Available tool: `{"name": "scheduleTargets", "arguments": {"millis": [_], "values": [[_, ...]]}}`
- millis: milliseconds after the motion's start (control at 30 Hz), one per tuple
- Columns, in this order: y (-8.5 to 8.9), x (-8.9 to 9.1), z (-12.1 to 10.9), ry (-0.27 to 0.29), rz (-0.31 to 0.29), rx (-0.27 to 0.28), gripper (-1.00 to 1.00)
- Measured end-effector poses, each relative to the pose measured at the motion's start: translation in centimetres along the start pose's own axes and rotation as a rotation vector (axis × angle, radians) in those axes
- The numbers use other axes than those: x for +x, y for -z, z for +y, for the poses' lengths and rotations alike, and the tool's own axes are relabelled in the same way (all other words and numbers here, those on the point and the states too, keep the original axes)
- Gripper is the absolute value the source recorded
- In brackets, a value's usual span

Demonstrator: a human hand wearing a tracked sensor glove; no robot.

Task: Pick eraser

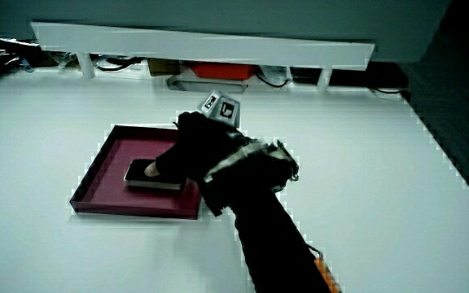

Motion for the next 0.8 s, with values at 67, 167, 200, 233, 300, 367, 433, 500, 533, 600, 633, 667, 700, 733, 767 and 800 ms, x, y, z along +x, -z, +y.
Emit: {"name": "scheduleTargets", "arguments": {"millis": [67, 167, 200, 233, 300, 367, 433, 500, 533, 600, 633, 667, 700, 733, 767, 800], "values": [[0.7, 0.0, 0.8, 0.006, -0.002, -0.006, 0.00], [1.6, -0.1, 1.8, 0.015, -0.003, -0.023, 0.00], [1.9, 0.0, 2.2, 0.014, -0.009, -0.037, 0.00], [2.3, 0.0, 2.5, 0.020, -0.009, -0.034, 0.00], [2.8, 0.0, 3.1, 0.030, -0.011, -0.050, 0.00], [3.6, 0.3, 3.8, 0.041, -0.018, -0.063, 0.00], [4.1, 0.3, 4.2, 0.039, -0.004, -0.074, 0.00], [4.8, 0.7, 4.8, 0.058, -0.014, -0.087, 0.00], [5.2, 1.0, 5.2, 0.068, -0.009, -0.088, 0.00], [5.7, 1.3, 5.5, 0.077, -0.010, -0.096, 0.00], [5.8, 1.3, 5.6, 0.076, -0.002, -0.098, 0.00], [6.0, 1.3, 5.8, 0.076, -0.008, -0.100, 0.00], [6.3, 1.5, 6.0, 0.077, -0.003, -0.105, 0.00], [6.5, 1.5, 6.1, 0.082, -0.003, -0.109, 0.00], [6.7, 1.6, 6.2, 0.081, -0.003, -0.112, 0.00], [6.9, 1.7, 6.4, 0.088, -0.006, -0.110, 0.00]]}}
